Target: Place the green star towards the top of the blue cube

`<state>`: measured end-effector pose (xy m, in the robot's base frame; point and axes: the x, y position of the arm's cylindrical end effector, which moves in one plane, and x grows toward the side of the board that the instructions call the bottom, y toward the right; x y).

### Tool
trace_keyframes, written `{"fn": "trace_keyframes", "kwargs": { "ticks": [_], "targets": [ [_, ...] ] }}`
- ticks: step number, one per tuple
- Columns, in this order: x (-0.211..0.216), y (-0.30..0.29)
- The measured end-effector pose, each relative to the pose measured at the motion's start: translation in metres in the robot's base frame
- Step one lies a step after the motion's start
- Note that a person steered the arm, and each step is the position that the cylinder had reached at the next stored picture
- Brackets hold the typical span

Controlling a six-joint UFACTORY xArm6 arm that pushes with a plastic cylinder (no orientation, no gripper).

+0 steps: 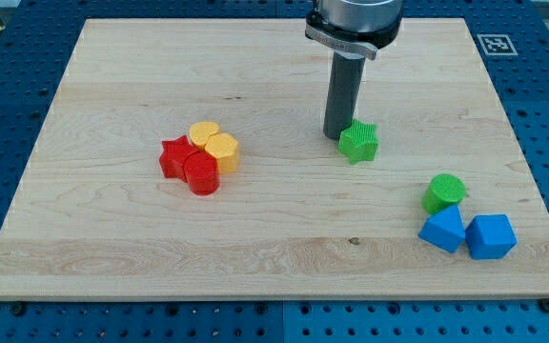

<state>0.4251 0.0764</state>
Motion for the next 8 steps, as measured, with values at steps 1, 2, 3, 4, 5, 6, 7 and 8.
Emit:
{"fn": "trace_keyframes", "kwargs": {
  "ticks": [1, 2, 3, 4, 5, 6, 7, 8],
  "targets": [
    [0.003, 0.025],
    [0.003, 0.027],
    [0.003, 0.027],
    [0.003, 0.035],
    [0.003, 0.048],
    [0.003, 0.048],
    [0.007, 0.026],
    [0.028, 0.026]
  ]
}}
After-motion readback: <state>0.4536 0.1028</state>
